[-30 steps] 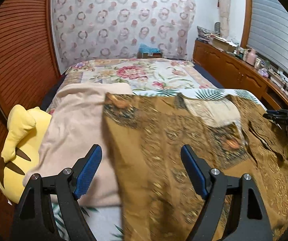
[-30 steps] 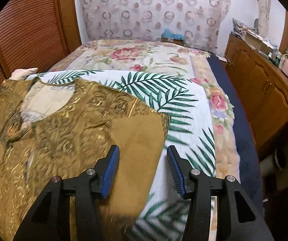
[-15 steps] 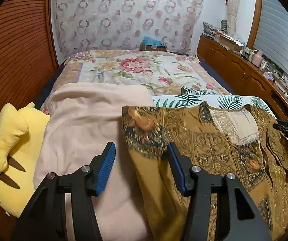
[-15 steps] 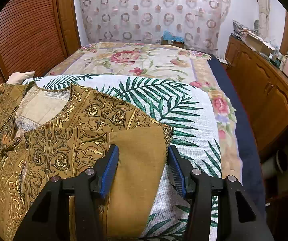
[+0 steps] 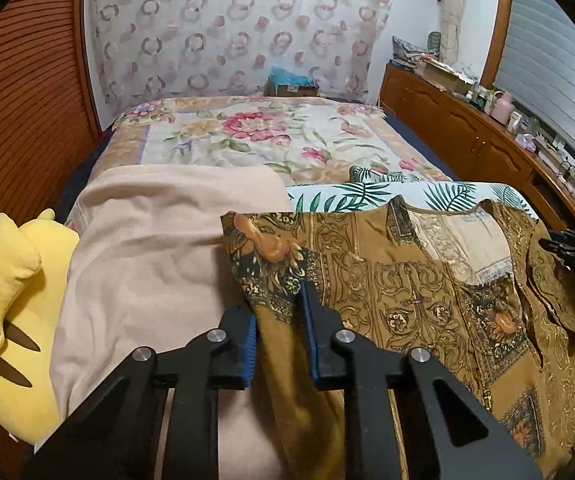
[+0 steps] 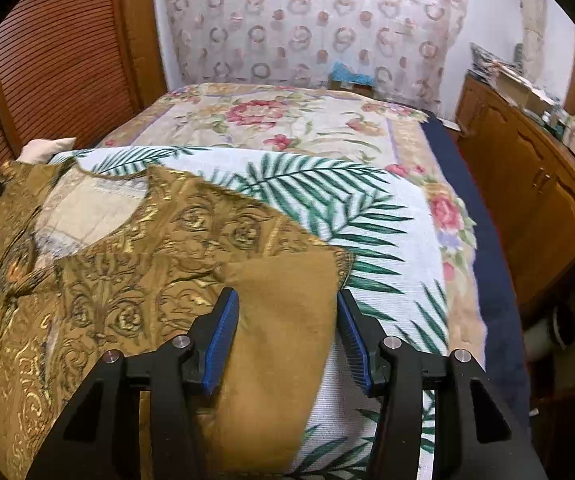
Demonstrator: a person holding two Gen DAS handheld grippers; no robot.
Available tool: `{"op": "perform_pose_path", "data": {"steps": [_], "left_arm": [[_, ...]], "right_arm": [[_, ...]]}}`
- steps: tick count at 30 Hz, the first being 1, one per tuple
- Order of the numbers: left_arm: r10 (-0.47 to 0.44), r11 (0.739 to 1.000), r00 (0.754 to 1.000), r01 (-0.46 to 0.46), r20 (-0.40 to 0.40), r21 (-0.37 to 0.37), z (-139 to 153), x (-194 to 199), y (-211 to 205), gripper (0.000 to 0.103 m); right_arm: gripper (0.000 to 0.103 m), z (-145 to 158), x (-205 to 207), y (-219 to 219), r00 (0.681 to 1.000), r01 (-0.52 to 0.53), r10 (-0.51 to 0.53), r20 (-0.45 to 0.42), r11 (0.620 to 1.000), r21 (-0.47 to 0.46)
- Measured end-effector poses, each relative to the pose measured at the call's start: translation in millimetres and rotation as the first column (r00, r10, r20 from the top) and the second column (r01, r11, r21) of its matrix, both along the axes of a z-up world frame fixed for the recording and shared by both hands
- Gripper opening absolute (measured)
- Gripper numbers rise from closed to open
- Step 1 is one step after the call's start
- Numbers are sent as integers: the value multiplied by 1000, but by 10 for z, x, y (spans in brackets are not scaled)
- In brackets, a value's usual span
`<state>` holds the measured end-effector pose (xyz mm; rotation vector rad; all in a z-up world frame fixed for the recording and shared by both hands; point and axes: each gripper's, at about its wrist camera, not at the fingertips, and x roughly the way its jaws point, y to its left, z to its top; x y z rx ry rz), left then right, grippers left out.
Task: Fold small clothes
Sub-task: 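Grasp the hem with both tools and fold it up toward the collar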
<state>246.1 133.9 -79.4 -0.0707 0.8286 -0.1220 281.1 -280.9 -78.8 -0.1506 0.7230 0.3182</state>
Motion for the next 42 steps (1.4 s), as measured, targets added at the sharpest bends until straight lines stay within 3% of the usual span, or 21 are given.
{"op": "perform_pose_path", "data": {"steps": [3,5,8,12,16,21,27,32,36,42], "left_arm": [[-4,1000,1000,4,15,-1,51,-41,-11,5],[-20,1000,999,20,32,4,129,-100,-68,5],[-42,999,997,41,66,16,270,-190,-145,4],[-51,999,989,49,137,19,541,-341,-214,4],[-53,999,974,50,222,17,912,-510,-250,4],[-24,999,959,15,281,33,1274,-509,-217,4],[28,997,941,-50,338,57,1598,-326,-100,4],[75,992,926,-106,370,63,1757,-123,28,4],[81,990,930,-117,360,78,1727,-14,35,4],[42,994,941,-74,335,82,1503,-274,-46,4]], "right_arm": [[41,2,-15,19,1000,-11,11,5,1000,-2],[20,8,-37,30,1000,-23,23,4,1000,0],[6,43,-101,86,998,-70,70,-9,997,11],[5,287,-329,130,993,-95,93,76,995,22],[4,746,-605,68,978,-111,96,188,991,70],[4,1261,-861,76,951,-123,103,292,991,49],[4,1677,-725,94,946,-51,45,320,999,10],[4,1824,-484,183,945,24,-13,326,999,-30],[4,1844,-363,192,945,67,-56,323,997,-24],[4,1659,-634,472,954,15,-9,298,1000,-18]]}}
